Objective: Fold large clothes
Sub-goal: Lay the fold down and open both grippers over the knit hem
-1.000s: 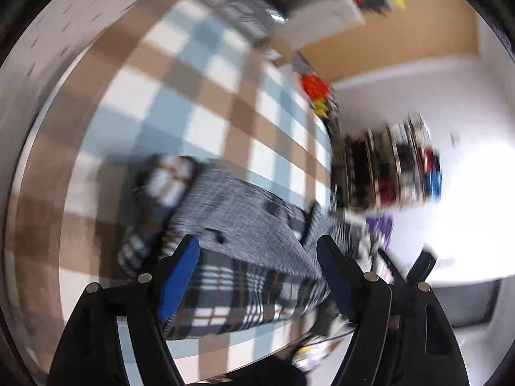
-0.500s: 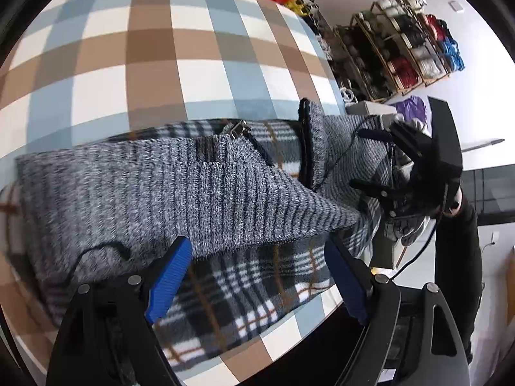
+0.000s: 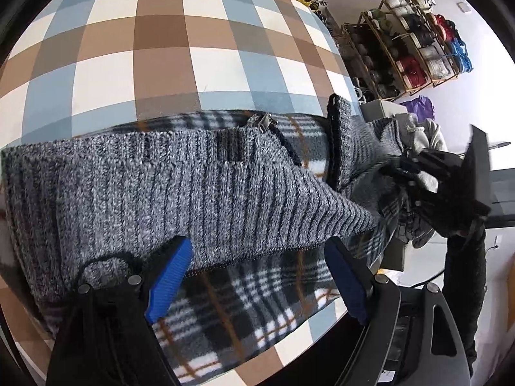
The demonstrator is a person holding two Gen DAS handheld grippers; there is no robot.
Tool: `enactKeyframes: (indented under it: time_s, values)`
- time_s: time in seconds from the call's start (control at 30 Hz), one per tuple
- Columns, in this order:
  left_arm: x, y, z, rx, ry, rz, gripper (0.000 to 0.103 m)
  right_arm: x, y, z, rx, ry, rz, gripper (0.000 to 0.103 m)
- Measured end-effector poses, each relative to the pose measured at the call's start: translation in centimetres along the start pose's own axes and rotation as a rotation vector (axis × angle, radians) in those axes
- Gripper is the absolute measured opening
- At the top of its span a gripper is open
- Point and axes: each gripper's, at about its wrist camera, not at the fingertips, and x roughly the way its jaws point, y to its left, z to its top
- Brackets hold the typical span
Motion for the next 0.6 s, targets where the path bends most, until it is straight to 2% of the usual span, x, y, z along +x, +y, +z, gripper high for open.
enactKeyframes:
  time_s: [0.13, 0.27, 0.4, 0.43, 0.5, 0.53, 0.57, 0.6]
  values:
    - [-0.2, 0.1, -0.2, -0.009, -0.004, 0.019, 0.081, -1.5, -0.8, -0.1, 0.073, -0.074, -0.009, 0.01]
    - [-0.4, 0.5, -0.2, -0.022, -0.018, 0.016, 0.081, -1.3, -1.9, -0.1, 0.167, -0.107, -0.032, 0.01]
    - [0.1, 0.7, -0.2, -0.021, -0.017, 0.028, 0.081, -1.8, -4.2, -0.1, 0.317, -0.173, -0.034, 0.009]
    - [0.3, 0.8, -0.3, -0.022, -0.021, 0.028, 0.081, -1.9, -5.2, -0.3, 0.372, -0.187, -0.042, 0.005]
    - [0.6, 1.2, -0.6, -0.027, -0.023, 0.017, 0.081, -1.9, -6.8, -0.9, 0.47, -0.196, -0.074, 0.005]
    - [0.7, 1.4, -0.7, -0.03, -0.027, 0.015, 0.081, -1.5, -7.8, -1.3, 0.531, -0.187, -0.051, 0.005]
    - [0.8, 1.5, -0.7, -0.034, -0.034, 0.009, 0.081, -1.0, -8.5, -1.8, 0.581, -0.178, -0.054, 0.0]
    - [0.8, 1.6, -0.6, -0.04, -0.037, 0.005, 0.081, -0.4, -8.8, -2.1, 0.606, -0.145, -0.11, 0.0]
